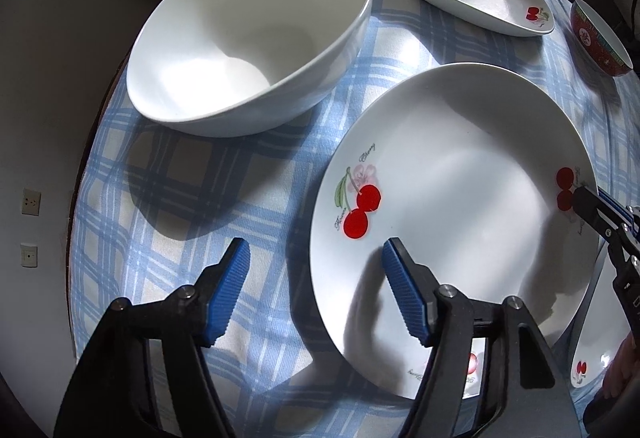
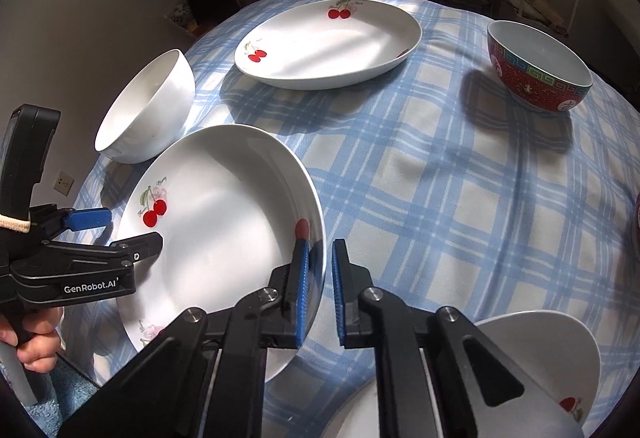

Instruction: Organize plates and bowls

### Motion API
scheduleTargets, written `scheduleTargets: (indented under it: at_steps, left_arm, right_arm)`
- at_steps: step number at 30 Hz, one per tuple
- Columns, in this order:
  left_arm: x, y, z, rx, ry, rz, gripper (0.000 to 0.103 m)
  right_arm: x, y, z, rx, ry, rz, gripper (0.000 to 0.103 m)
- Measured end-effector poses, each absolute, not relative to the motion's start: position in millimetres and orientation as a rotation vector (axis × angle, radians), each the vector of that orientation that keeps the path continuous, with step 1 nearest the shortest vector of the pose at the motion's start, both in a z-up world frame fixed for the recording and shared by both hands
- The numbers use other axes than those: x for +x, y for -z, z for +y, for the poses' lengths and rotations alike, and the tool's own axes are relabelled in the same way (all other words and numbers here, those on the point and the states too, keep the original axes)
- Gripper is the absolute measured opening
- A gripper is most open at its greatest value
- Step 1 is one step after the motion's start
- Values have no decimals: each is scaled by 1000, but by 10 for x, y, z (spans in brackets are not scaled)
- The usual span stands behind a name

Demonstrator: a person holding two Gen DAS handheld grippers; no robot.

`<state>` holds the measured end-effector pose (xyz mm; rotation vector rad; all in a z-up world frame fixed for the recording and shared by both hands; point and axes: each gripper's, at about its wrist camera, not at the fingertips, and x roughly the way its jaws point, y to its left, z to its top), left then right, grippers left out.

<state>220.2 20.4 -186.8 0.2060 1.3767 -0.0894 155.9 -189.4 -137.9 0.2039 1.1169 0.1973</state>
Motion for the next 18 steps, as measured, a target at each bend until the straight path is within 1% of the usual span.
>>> scheduleTargets:
  at_steps: [1, 2, 3, 4, 5, 6, 8, 14, 18]
  left_arm:
    - [2210, 1869, 218, 177, 105, 1381, 55]
    - [2218, 1871, 231, 150, 119, 1385, 51]
    - [2226, 1873, 240, 136, 125, 1383, 50]
    - [2232, 1871, 246, 129, 131, 1375, 46]
    - [2246, 1871, 257, 118, 138, 1370, 40]
    - [2249, 1870, 266, 101, 144, 1369, 38]
    - [2271, 1864, 296, 67, 152, 1377, 28]
    - [2324, 1854, 409, -1, 181, 1395, 21]
    - [2323, 1828, 541, -44, 203, 1391, 18]
  right_arm:
    - [1557, 1378, -1894, 203, -197, 1116, 9]
    - [1556, 1379, -1893, 203, -198, 1116, 9]
    - [1557, 1379, -1895, 204, -199, 1117, 9]
    - [1559, 1378, -1901, 207, -199, 1117, 9]
    - [1561, 1381, -1905, 213, -198, 1120, 9]
    - [1563, 1383, -1910, 219, -198, 1122, 9]
    - [1564, 1391, -1917, 231, -198, 1126, 9]
    - [1554, 1409, -1914, 248, -195, 1148, 10]
    - [1566, 1463, -1909, 261, -205, 1198, 12]
